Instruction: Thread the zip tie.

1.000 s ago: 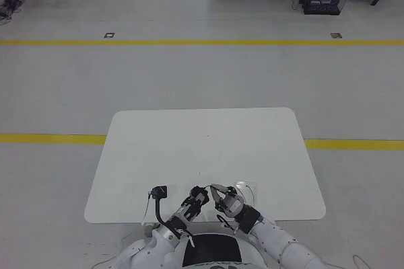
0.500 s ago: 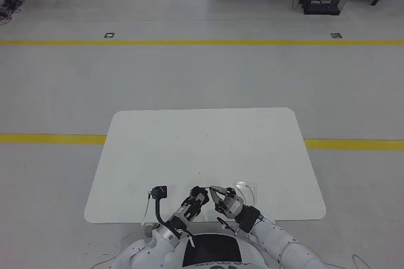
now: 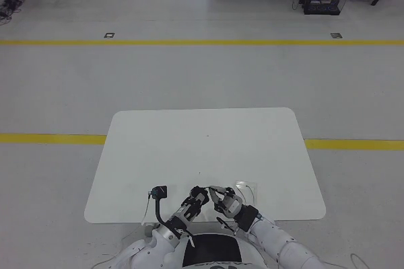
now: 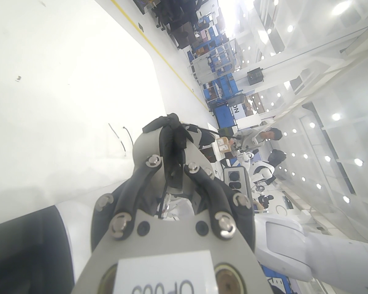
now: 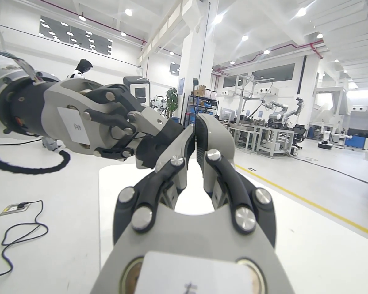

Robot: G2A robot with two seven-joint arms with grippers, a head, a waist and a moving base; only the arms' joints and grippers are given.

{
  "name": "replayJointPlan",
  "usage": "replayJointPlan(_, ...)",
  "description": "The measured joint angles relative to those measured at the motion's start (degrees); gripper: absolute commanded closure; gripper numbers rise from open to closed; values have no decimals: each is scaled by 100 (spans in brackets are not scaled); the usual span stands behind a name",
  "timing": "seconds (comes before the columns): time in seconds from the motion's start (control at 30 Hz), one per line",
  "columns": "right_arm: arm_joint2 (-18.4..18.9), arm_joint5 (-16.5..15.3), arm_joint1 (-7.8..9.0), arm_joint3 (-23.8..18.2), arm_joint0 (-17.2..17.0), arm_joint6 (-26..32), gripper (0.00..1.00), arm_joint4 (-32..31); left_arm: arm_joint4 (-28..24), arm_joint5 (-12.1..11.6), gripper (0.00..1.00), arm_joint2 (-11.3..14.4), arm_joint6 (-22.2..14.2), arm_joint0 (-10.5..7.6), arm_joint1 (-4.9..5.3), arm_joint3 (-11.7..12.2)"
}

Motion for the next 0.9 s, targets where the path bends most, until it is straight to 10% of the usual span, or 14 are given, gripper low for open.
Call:
replayJointPlan(0.47,230,256,105,-211,-277,0,0,-191,0,0,100,0,0,0,0,0)
replayJointPlan(0.9,526,969,612,-641,-698,0,0,-234,0,0,100,0,0,0,0,0)
